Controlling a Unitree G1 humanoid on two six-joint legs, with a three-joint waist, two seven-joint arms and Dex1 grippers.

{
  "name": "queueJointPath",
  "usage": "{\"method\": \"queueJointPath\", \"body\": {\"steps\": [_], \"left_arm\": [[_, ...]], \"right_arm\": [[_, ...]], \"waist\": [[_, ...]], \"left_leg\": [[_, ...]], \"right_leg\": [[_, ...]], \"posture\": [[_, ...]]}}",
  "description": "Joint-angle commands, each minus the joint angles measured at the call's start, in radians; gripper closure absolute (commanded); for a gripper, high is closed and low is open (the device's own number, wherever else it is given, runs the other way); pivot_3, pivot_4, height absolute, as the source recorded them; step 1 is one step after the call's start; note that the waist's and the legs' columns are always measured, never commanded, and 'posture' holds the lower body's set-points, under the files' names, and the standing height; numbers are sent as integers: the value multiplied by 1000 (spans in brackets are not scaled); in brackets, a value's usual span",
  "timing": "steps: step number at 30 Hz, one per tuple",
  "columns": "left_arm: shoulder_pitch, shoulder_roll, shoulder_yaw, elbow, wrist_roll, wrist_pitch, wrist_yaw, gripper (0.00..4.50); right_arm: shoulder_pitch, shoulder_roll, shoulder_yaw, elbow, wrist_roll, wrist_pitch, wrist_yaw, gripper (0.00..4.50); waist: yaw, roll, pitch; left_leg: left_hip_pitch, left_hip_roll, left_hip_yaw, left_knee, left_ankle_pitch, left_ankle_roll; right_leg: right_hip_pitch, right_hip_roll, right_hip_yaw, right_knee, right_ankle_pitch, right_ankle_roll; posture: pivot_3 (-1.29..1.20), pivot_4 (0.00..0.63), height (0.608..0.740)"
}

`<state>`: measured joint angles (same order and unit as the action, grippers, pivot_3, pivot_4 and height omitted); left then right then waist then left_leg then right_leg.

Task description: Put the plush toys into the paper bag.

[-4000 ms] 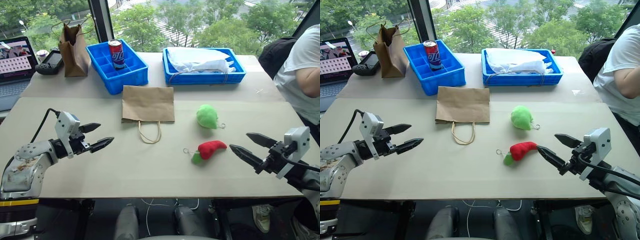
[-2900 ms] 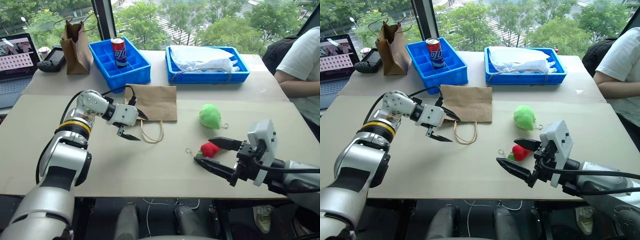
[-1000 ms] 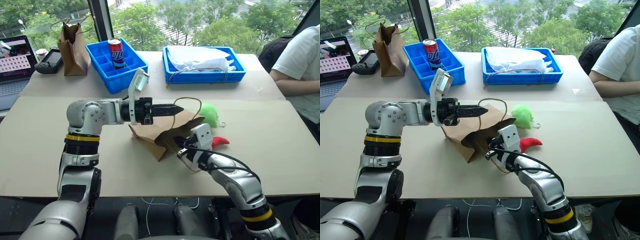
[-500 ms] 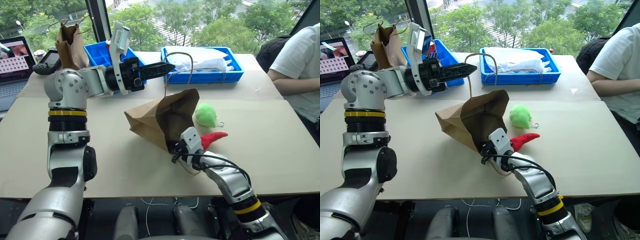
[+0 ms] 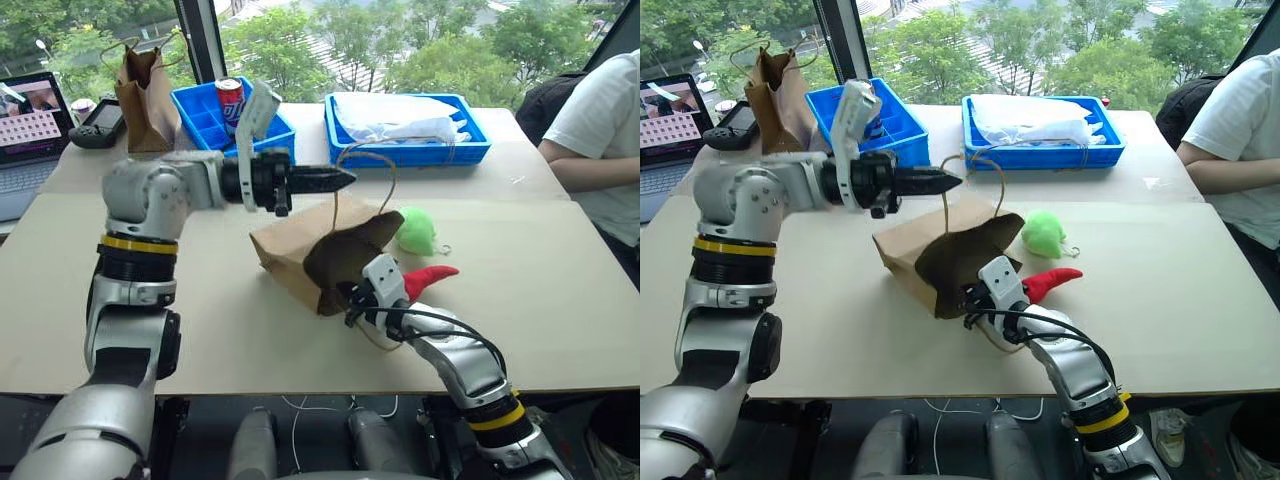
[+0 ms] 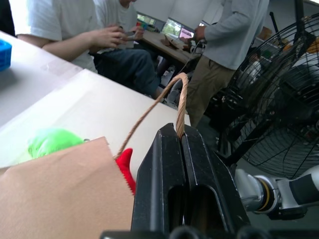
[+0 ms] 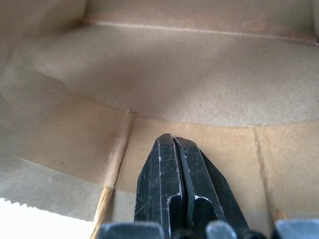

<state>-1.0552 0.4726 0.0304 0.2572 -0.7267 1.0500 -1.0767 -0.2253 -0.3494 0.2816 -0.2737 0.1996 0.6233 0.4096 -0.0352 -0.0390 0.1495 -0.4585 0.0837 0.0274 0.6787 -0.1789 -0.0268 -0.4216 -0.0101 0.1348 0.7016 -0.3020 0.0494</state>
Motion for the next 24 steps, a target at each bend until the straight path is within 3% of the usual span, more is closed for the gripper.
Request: {"method": "queueJointPath", "body": {"steps": [1, 5, 10, 18, 20, 24], "left_arm": [[-112, 14, 100, 52, -26, -34, 26, 4500], [-117, 50, 71, 43, 0, -55, -26, 4500], [-43, 26, 35, -15, 0, -65, -26, 4500], [-31, 18, 34, -5, -1, -70, -20, 4500], [-25, 17, 28, -9, 0, -69, -23, 4500], [-13, 11, 19, -13, 2, -72, -30, 4500]], "right_arm": [[40, -32, -8, -23, -7, 104, 1, 4487], [46, -29, -6, -32, -14, 124, 0, 4487], [33, -18, -19, -52, -6, 114, 1, 4487], [3, -15, -181, -257, 120, 100, 35, 4487], [-27, -78, -283, -368, 201, 183, 67, 4487], [-49, -349, -510, -467, 358, 335, 222, 4487]], "waist": [[3, 0, 0], [4, 0, 0], [5, 0, 0], [6, 1, 1], [8, 2, 1], [20, 4, 3]], "left_leg": [[0, 0, 0, 0, 0, 0], [0, 0, 0, -1, 0, 0], [1, 0, 0, -1, 0, 0], [-1, 0, 0, -1, 0, 0], [-2, 0, 0, -1, 0, 0], [-2, -1, 0, -1, 0, 0]], "right_leg": [[0, 0, 0, 0, 0, 1], [0, 0, 0, -1, -1, 2], [0, 0, 0, 0, -1, 1], [-2, 0, 0, 0, -1, 1], [-1, 0, 0, 0, -1, 1], [-1, -1, 0, -1, -1, 1]], "posture": [[0, 150, 685], [0, 150, 685], [0, 150, 685], [0, 150, 685], [0, 150, 685], [0, 150, 685]]}}
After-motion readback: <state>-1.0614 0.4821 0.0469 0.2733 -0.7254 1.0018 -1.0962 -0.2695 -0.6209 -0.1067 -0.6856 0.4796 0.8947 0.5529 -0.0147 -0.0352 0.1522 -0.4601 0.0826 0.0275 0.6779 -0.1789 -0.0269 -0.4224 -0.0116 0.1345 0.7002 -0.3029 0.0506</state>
